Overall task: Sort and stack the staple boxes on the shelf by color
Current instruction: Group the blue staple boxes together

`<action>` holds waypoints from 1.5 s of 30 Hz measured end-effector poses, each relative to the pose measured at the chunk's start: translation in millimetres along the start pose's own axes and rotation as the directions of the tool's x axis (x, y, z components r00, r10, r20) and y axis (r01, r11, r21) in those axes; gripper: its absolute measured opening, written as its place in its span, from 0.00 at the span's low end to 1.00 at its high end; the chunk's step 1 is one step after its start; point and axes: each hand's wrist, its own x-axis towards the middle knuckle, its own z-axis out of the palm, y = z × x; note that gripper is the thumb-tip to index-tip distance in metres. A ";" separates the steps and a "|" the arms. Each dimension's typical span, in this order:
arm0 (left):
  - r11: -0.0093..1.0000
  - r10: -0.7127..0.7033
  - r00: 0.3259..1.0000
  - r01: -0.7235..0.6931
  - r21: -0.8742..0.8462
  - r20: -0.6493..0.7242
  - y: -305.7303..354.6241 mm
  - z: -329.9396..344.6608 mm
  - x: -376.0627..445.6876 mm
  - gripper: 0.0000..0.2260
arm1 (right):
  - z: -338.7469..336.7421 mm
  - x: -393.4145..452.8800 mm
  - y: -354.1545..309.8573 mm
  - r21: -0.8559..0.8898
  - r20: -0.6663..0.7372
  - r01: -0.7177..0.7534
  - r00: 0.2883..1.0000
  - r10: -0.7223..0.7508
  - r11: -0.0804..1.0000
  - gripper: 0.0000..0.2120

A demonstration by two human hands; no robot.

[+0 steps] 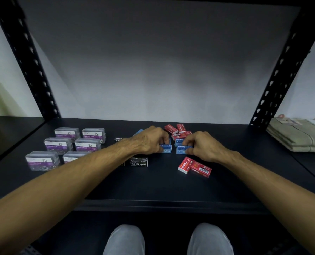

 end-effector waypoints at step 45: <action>0.929 -0.358 0.933 0.360 -0.083 0.034 -80.6 -28.2 16.9 0.12 | -18.5 8.1 30.2 -0.002 -0.032 -0.398 0.917 0.398 0.917 0.12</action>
